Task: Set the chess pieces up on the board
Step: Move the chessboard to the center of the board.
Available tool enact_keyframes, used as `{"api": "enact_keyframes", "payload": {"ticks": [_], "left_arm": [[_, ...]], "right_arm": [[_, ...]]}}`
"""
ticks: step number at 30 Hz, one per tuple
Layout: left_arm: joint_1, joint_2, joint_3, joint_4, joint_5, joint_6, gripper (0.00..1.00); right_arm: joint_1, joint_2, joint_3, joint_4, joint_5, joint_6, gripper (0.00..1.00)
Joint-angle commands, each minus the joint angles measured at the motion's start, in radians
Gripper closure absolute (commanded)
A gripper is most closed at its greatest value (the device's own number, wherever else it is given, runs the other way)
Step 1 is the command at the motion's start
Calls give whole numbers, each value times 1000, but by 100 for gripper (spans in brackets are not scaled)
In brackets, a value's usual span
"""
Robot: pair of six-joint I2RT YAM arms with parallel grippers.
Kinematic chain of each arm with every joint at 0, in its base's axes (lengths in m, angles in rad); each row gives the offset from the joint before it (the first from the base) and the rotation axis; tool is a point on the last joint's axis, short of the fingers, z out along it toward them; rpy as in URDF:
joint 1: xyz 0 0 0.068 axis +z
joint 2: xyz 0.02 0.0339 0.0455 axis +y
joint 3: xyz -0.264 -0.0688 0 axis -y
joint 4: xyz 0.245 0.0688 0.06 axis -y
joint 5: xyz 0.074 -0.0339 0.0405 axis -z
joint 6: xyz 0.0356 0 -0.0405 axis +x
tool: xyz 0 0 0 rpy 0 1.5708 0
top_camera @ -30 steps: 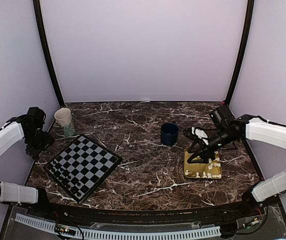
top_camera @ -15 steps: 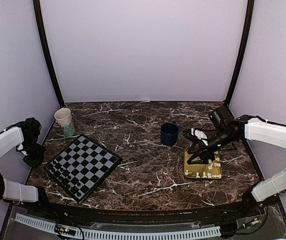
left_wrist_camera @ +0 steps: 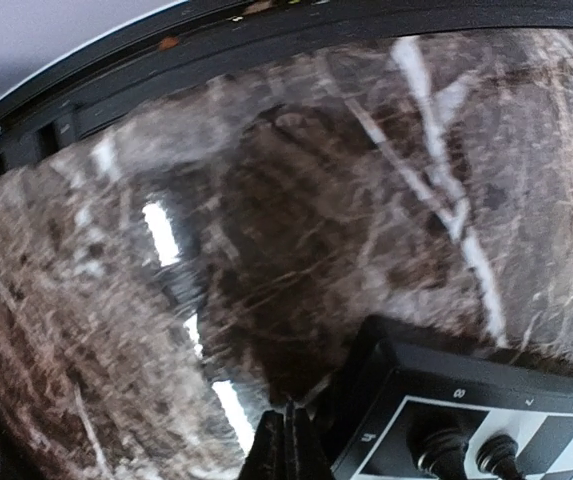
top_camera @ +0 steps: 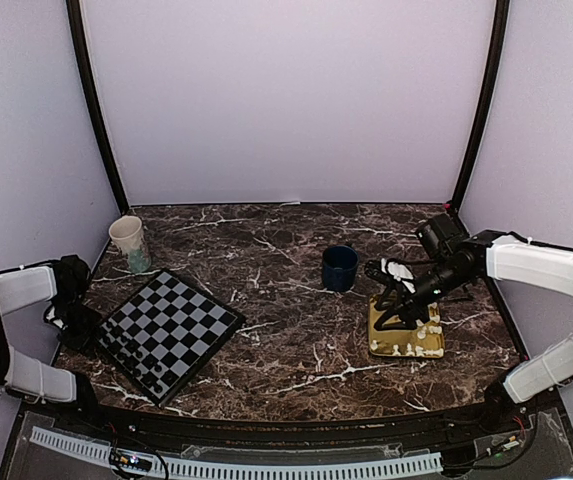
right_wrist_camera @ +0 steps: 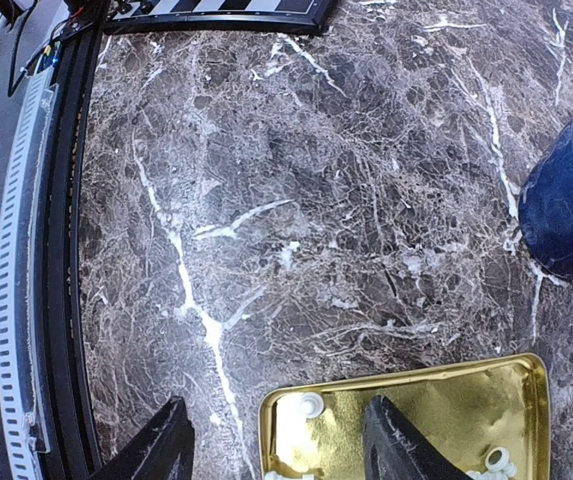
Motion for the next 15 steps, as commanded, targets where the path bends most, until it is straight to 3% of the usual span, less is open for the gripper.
{"api": "enact_keyframes", "payload": {"ticks": [1,9,15], "left_arm": [[4,12,-13,158,56,109,100],[3,98,17,297,168,252,100],[-19,158,10,420,259,307,100]], "right_arm": [[4,18,3,2,-7,1,41],[20,68,67,6,-22,57,42],[108,171,198,49,46,169,43]]}}
